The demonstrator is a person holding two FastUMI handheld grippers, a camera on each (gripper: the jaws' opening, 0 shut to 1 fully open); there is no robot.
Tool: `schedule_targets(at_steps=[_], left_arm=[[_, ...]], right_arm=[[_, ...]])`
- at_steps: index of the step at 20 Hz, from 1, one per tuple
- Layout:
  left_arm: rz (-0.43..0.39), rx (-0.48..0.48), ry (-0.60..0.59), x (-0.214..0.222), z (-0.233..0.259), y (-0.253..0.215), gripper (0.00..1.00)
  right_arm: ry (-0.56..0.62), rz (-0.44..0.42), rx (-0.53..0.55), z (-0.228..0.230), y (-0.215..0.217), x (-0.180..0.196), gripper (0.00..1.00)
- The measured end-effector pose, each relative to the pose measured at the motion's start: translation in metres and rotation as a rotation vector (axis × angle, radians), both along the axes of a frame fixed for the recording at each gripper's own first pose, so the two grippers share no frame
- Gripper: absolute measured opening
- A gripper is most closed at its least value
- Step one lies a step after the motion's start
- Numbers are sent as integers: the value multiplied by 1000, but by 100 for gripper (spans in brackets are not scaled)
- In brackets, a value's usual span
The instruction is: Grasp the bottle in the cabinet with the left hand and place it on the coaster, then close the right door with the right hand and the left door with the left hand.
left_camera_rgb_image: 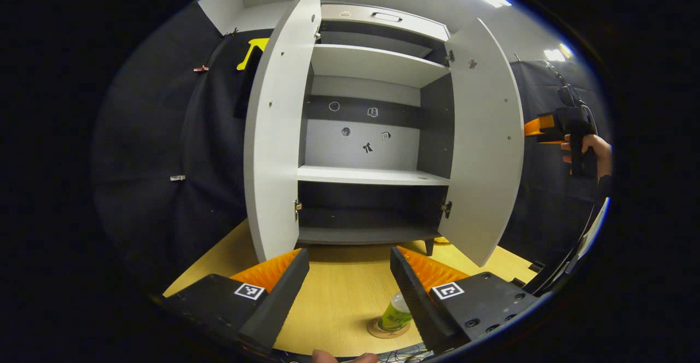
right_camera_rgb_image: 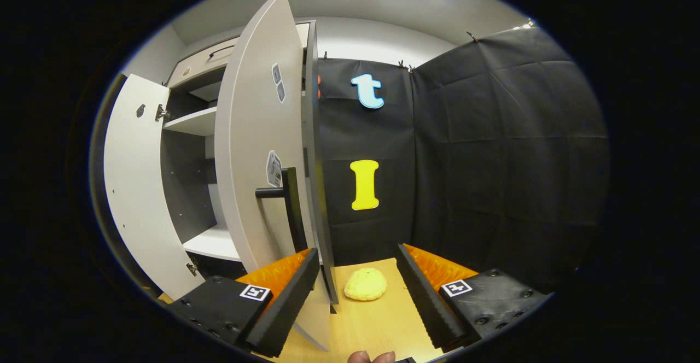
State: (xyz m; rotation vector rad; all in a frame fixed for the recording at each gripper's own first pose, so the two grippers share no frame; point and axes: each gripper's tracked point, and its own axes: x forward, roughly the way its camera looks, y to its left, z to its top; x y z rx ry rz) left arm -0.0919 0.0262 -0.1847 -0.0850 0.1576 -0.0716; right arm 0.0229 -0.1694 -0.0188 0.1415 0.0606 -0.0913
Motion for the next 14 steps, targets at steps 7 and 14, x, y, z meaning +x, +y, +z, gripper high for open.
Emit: schedule_targets(at_steps=[7, 14], left_arm=[[22, 4, -18, -2, 12, 24, 95], [26, 3, -45, 5, 20, 35, 95]], right_arm=[[-1, 125, 32, 1, 71, 2, 96], [19, 188, 42, 2, 141, 30, 97]])
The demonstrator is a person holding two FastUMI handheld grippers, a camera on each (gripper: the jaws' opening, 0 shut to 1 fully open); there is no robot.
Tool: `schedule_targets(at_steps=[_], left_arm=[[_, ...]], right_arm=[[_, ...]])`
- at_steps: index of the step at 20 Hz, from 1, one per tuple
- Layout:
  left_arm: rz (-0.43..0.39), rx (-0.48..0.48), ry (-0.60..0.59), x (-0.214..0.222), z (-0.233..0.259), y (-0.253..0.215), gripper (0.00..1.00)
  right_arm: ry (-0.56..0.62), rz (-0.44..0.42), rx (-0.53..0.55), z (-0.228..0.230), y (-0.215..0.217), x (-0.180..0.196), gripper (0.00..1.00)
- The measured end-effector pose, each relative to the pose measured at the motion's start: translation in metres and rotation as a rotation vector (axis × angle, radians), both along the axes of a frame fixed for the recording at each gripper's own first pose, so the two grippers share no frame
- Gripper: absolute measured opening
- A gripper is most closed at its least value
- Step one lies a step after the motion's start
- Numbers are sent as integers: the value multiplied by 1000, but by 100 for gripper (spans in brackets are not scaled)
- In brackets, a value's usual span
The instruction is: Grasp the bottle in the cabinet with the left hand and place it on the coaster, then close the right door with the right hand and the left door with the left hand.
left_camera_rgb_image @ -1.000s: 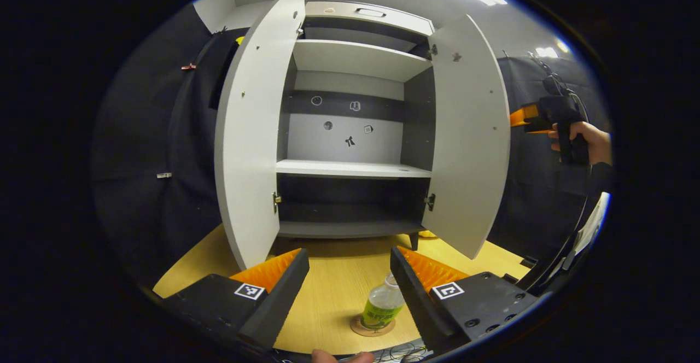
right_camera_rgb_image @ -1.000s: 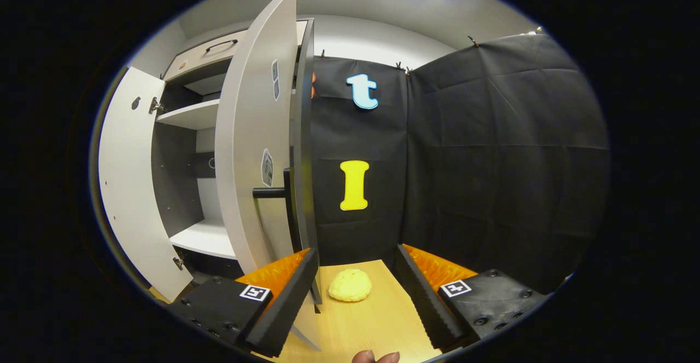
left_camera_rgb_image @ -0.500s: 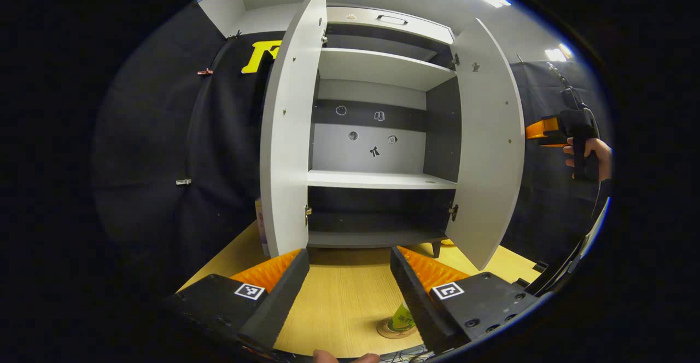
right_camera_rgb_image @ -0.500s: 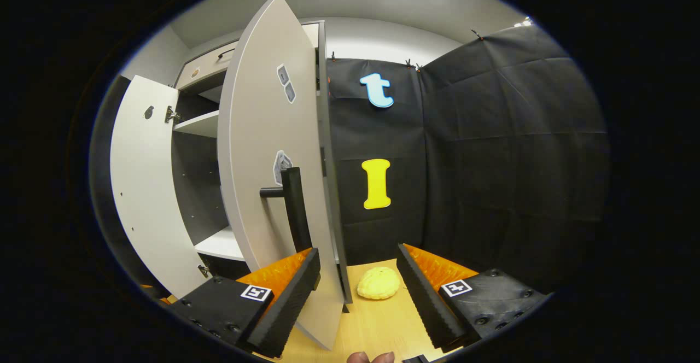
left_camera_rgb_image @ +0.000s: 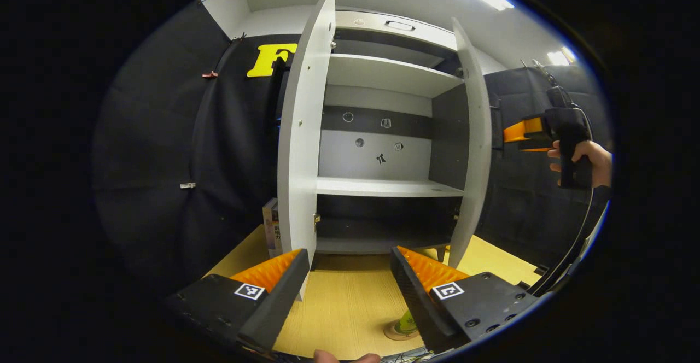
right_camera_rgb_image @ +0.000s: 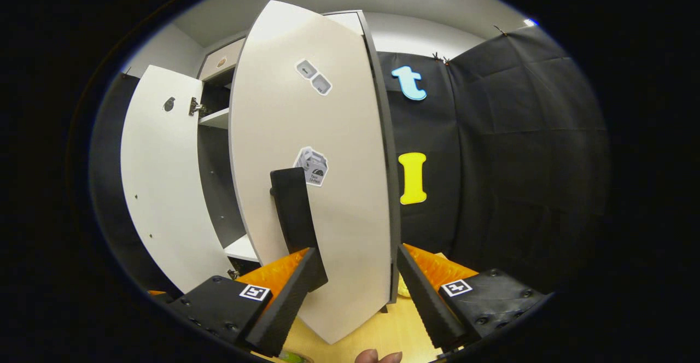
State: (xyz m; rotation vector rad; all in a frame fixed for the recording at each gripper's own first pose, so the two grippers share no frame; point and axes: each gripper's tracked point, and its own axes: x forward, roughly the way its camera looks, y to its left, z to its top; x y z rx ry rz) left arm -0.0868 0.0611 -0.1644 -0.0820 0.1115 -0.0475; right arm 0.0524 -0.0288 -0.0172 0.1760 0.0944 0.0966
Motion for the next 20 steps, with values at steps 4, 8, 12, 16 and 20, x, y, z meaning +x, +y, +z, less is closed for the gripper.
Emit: schedule_targets(at_steps=[4, 8, 12, 16, 20], left_arm=[[12, 8, -10, 2, 2, 4, 95], [31, 3, -12, 4, 3, 9, 95], [31, 19, -9, 6, 3, 15, 95], [31, 12, 7, 6, 5, 22, 95], [39, -19, 16, 5, 10, 35, 95]], right_arm=[[-21, 48, -31, 1, 33, 16, 98], [-17, 69, -31, -2, 48, 29, 98], [-17, 69, -24, -2, 59, 43, 98], [-23, 49, -39, -1, 73, 60, 98], [-33, 28, -70, 0, 81, 71, 98]])
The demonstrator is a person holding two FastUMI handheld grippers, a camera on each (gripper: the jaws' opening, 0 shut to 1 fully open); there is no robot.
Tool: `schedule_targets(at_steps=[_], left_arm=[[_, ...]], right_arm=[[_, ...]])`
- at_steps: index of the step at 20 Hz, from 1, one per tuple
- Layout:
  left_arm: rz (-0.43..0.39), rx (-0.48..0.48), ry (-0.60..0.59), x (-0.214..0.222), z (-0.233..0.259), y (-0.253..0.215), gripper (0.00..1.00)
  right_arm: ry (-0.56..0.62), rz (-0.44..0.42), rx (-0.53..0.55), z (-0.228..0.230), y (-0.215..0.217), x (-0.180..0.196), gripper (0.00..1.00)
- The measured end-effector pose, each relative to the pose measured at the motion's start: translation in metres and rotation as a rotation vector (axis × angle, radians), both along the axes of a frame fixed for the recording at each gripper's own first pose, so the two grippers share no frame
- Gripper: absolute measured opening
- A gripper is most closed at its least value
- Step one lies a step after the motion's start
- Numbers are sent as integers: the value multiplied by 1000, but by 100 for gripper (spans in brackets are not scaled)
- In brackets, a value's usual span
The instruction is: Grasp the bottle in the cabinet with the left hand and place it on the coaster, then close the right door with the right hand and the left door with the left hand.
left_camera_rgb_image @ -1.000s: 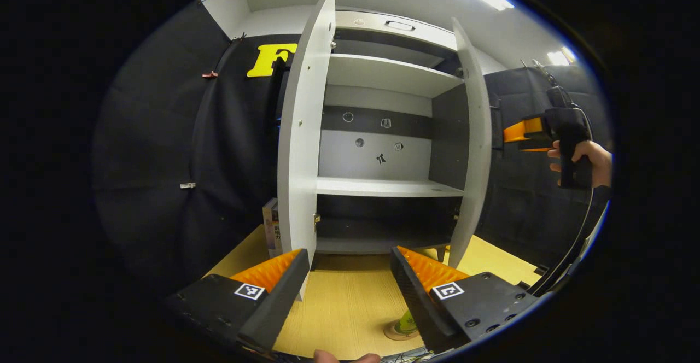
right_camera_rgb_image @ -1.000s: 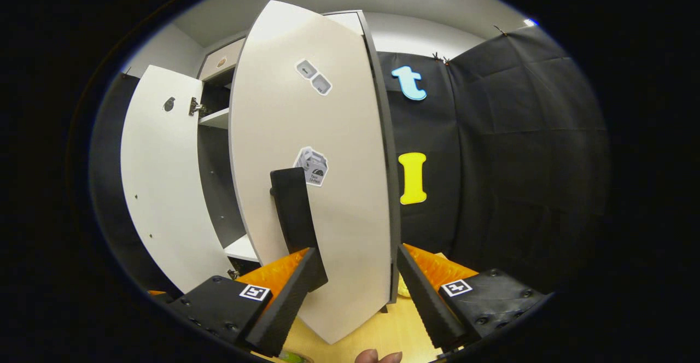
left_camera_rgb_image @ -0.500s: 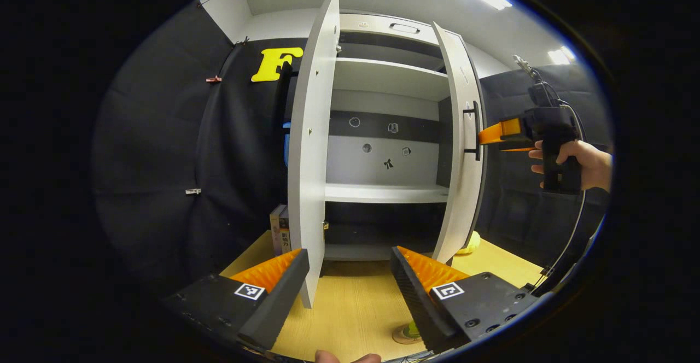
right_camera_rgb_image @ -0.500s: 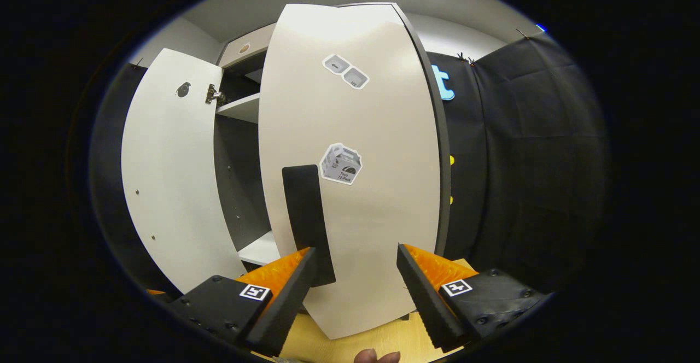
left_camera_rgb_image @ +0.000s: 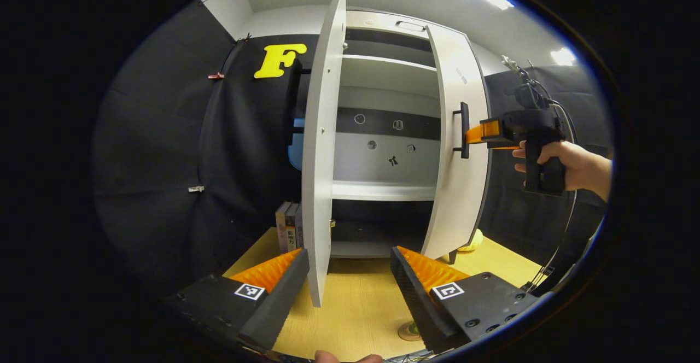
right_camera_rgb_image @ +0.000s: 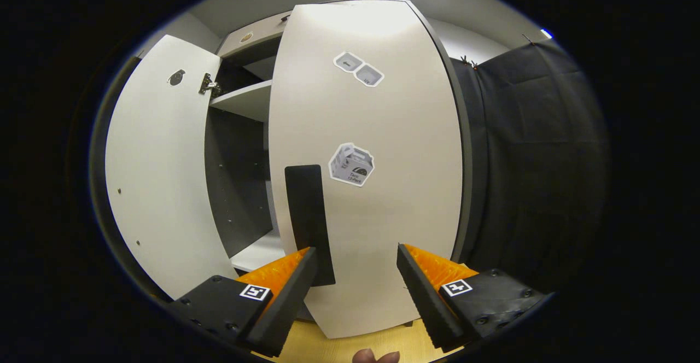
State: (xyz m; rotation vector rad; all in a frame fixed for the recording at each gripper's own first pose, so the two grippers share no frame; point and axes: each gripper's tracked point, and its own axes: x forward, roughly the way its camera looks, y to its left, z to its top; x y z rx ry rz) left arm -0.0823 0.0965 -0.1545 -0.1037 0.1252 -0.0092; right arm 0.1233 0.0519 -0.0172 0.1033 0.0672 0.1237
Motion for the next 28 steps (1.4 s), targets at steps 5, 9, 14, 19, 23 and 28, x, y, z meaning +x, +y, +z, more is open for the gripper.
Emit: schedule_targets(at_steps=[5, 9, 14, 19, 23, 28], left_arm=[[32, -19, -8, -5, 14, 29, 95], [93, -24, -28, 1, 42, 70, 95], [162, -66, -14, 22, 74, 126, 94], [212, -57, -7, 60, 95, 166, 94], [176, 15, -32, 88, 118, 163, 94], [158, 88, -25, 89, 121, 145, 92]], right_arm=[[0, -22, -18, 1, 2, -2, 97], [-6, -8, -31, 3, 3, -21, 97], [-10, 11, -76, 2, 2, -45, 97], [8, 6, -79, -1, -6, -64, 95], [18, -11, -73, -4, -15, -73, 95], [20, -43, -62, -4, -32, -78, 95]])
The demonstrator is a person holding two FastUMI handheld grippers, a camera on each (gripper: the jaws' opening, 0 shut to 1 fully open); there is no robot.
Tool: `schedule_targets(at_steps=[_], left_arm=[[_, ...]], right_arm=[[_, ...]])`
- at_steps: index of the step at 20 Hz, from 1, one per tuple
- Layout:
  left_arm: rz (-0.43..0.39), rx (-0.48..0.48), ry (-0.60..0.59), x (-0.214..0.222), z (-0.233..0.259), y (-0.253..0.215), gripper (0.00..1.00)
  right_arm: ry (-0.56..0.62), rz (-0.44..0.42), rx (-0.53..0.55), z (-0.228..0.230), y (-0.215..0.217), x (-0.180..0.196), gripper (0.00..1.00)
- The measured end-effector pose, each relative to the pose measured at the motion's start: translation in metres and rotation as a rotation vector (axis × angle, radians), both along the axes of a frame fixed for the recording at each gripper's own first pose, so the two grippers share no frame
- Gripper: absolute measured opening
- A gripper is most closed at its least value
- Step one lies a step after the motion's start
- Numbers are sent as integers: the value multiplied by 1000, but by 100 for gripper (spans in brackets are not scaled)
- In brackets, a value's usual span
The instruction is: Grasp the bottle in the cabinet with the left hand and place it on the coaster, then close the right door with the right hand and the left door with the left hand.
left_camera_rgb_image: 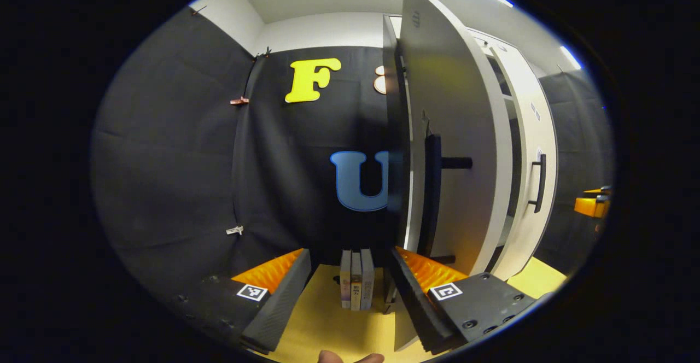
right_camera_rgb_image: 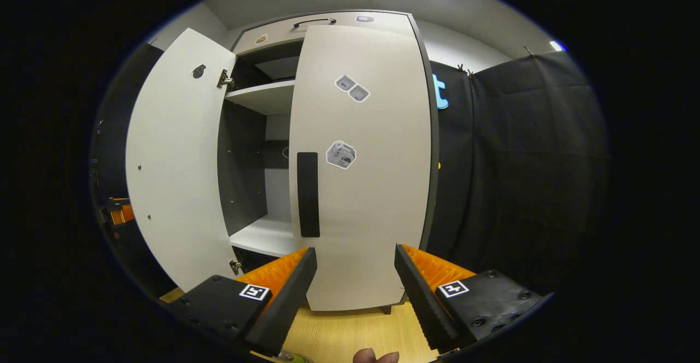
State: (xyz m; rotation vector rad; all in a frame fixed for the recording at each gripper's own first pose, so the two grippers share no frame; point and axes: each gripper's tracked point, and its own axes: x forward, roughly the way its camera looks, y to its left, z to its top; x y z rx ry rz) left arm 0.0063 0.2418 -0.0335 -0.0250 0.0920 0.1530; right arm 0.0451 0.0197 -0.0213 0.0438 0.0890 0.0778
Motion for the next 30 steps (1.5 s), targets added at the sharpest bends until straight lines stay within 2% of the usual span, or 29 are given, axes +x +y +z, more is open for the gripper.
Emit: schedule_targets(at_steps=[2, 3, 4, 6, 7, 8, 9, 14, 15, 16, 17, 21, 22, 24, 26, 27, 28, 30], left_arm=[[-18, -25, 10, -3, -1, -11, 93], [-19, -21, 12, -5, 0, -16, 89], [-19, -15, 14, -7, 0, -19, 93], [-26, -20, 14, -7, 1, -32, 93], [-33, -31, 12, -6, 2, -38, 89], [-42, -39, 10, -5, 1, -44, 93], [-53, -39, 8, -3, 2, -51, 93], [-110, -35, -4, 10, 6, -91, 93], [-121, -36, -3, 13, 6, -98, 89], [-132, -35, -3, 16, 6, -104, 89], [-142, -31, -2, 19, 6, -111, 93], [-183, -33, -9, 32, 7, -141, 93], [-199, -42, -12, 36, 7, -150, 89], [-226, -47, -22, 44, 10, -167, 94], [-239, -23, -30, 55, 13, -181, 94], [-240, -9, -33, 60, 14, -187, 97], [-241, 1, -32, 64, 12, -192, 90], [-238, 4, -34, 71, 11, -197, 94]], right_arm=[[-3, -9, 3, 1, -6, 0, 95], [-4, -14, 5, 1, -9, -1, 95], [-3, -17, 10, 0, -12, -1, 95], [2, -21, 20, 0, -16, -2, 95], [3, -19, 24, -1, -17, -3, 95], [3, -17, 25, -2, -17, -5, 95], [4, -17, 22, -3, -19, -5, 95], [1, -34, 20, -3, -31, -12, 95], [0, -39, 21, -3, -34, -13, 95], [0, -44, 20, -2, -37, -14, 95], [0, -48, 19, -2, -39, -15, 95], [2, -62, 18, -4, -49, -21, 95], [0, -68, 19, -3, -51, -23, 95], [-5, -70, 24, -2, -53, -25, 95], [-6, -69, 23, -1, -55, -28, 95], [-7, -73, 22, -1, -57, -30, 95], [-9, -77, 23, 0, -59, -31, 95], [-10, -83, 30, -1, -63, -33, 95]])
